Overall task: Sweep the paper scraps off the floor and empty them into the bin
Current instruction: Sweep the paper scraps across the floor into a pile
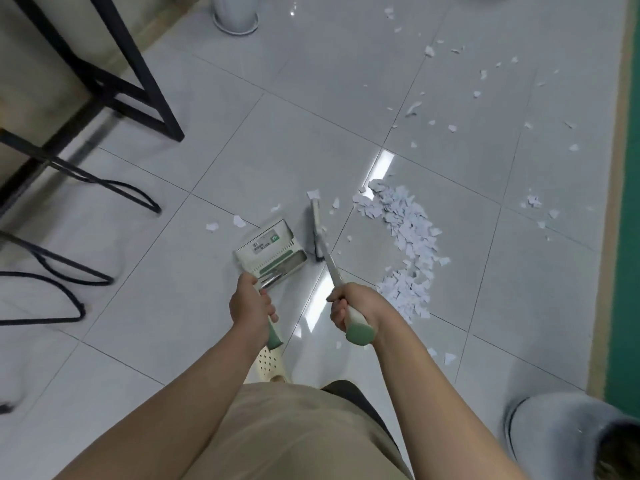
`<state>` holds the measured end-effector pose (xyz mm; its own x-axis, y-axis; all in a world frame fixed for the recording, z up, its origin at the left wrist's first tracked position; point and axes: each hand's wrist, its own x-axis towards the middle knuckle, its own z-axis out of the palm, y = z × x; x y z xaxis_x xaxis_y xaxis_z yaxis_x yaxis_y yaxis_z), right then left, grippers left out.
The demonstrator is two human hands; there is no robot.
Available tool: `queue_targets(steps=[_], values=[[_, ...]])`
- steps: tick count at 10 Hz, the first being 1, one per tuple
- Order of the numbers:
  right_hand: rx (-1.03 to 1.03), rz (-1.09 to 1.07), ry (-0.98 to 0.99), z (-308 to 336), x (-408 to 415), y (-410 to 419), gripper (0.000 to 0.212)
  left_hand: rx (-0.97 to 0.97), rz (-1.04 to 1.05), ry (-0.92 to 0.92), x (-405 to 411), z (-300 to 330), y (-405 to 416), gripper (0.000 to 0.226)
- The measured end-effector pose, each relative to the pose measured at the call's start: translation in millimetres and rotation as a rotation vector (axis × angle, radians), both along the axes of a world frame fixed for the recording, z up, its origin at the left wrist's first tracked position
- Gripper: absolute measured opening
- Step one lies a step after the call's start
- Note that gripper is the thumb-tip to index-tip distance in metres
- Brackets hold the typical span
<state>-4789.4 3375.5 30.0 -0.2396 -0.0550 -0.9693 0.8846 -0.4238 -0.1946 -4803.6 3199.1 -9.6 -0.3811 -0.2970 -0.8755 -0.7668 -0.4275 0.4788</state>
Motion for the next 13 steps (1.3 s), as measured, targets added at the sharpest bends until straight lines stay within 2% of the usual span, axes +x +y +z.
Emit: queue_targets(steps=[2, 4, 5, 6, 7, 8, 11, 12, 13], values=[[-0.177, 0.23, -0.122, -10.4, -23.6, -57.2, 0.02, -0.07, 0.202, -0.015, -16.8, -0.5, -42.3, 0.02], [-0.342, 0.27, -0.248, -35.6, -39.0, -83.9, 0.024, -0.129, 0.362, -0.042, -16.9, -5.9, -72.4, 0.028], [-0.319, 0.301, -0.261, -50.5, -44.4, -78.3, 0.025, -0.11, 0.422, -0.054, -16.4, -5.0, -72.8, 0.022], [-0.26, 0.226, -0.274, -59.6, -52.3, -52.0, 0.023, -0.161, 0.388, -0.112, -13.7, -22.7, -73.5, 0.057], [-0.204, 0.082, -0.267, -54.3, -64.3, -15.5, 0.025, -0.209, 0.338, -0.155, -15.3, -22.9, -59.5, 0.046], [-0.115, 0.033, -0.243, -47.3, -79.2, 12.5, 0.027, -0.171, 0.358, -0.14, -24.5, -17.8, -32.8, 0.028], [0.188, 0.087, -0.105, -62.0, -118.7, 78.2, 0.013, -0.081, 0.496, -0.106, -41.1, -15.8, 26.0, 0.016], [0.217, 0.071, 0.005, -54.4, -137.7, 69.5, 0.014, -0.073, 0.487, -0.095, -42.6, -12.8, 32.4, 0.014], [0.122, 0.008, 0.074, -30.7, -150.9, 45.7, 0.015, -0.119, 0.418, -0.071, -45.5, -8.7, 32.6, 0.018]])
